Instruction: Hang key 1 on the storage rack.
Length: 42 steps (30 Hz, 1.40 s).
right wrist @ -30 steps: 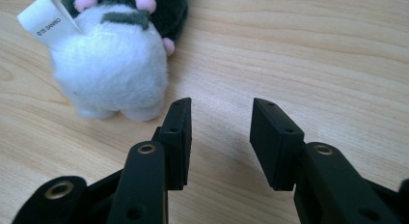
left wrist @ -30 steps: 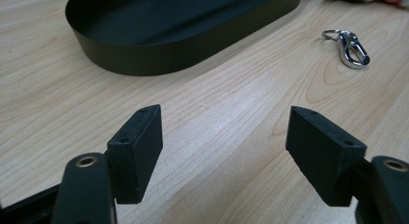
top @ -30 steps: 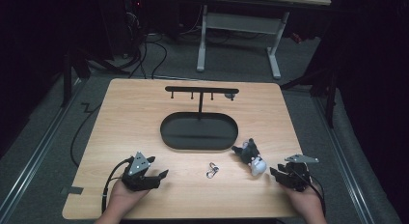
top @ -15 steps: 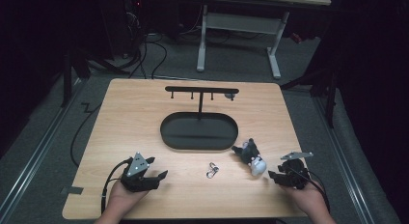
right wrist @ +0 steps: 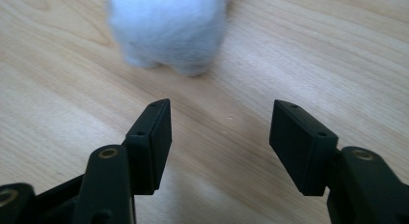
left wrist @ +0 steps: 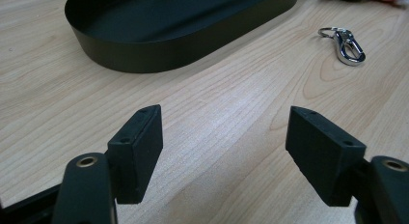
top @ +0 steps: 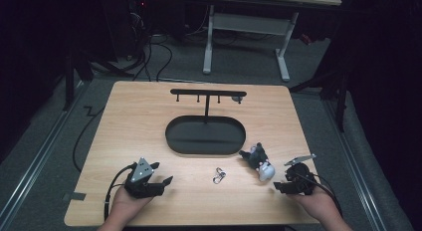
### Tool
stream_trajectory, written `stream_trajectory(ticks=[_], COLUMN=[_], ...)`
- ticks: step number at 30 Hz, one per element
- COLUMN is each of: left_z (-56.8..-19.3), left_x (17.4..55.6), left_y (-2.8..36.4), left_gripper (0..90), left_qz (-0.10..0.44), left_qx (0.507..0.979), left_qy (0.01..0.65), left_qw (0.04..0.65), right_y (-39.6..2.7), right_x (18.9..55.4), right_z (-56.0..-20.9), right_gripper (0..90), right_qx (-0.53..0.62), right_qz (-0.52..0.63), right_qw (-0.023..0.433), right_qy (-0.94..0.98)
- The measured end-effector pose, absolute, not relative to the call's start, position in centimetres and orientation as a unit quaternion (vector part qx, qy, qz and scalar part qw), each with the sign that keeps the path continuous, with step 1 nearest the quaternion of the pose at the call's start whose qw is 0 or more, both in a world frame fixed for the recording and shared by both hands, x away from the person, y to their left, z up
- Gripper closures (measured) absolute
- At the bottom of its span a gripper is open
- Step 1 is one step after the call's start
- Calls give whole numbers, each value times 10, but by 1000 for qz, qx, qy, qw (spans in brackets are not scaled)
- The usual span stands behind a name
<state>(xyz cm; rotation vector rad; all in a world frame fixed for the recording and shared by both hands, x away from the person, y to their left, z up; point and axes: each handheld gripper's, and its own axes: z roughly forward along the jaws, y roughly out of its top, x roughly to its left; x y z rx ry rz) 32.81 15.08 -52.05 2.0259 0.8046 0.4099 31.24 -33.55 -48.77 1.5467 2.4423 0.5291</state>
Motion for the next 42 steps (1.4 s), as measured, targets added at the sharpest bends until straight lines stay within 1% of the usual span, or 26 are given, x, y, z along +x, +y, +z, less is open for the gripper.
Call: stream_trajectory(ticks=[11,16,29,42], left_z=[-521,-521,-520,-520], left_x=[328,328,327,326], left_y=[151,151,151,151], left_gripper=[300,299,300,300], left_qz=[165,166,166,163], left_qx=[819,821,821,822], left_qy=[322,320,318,315], left_qw=[445,444,444,445], right_y=[-322,-313,-297,-287], right_x=[322,329,348,365], right_z=[-481,-479,-476,-481], right_gripper=[259,230,225,228], right_qx=[522,512,505,505], right_qz=[160,150,145,147], right_qw=[65,60,53,50], right_qy=[835,844,849,849])
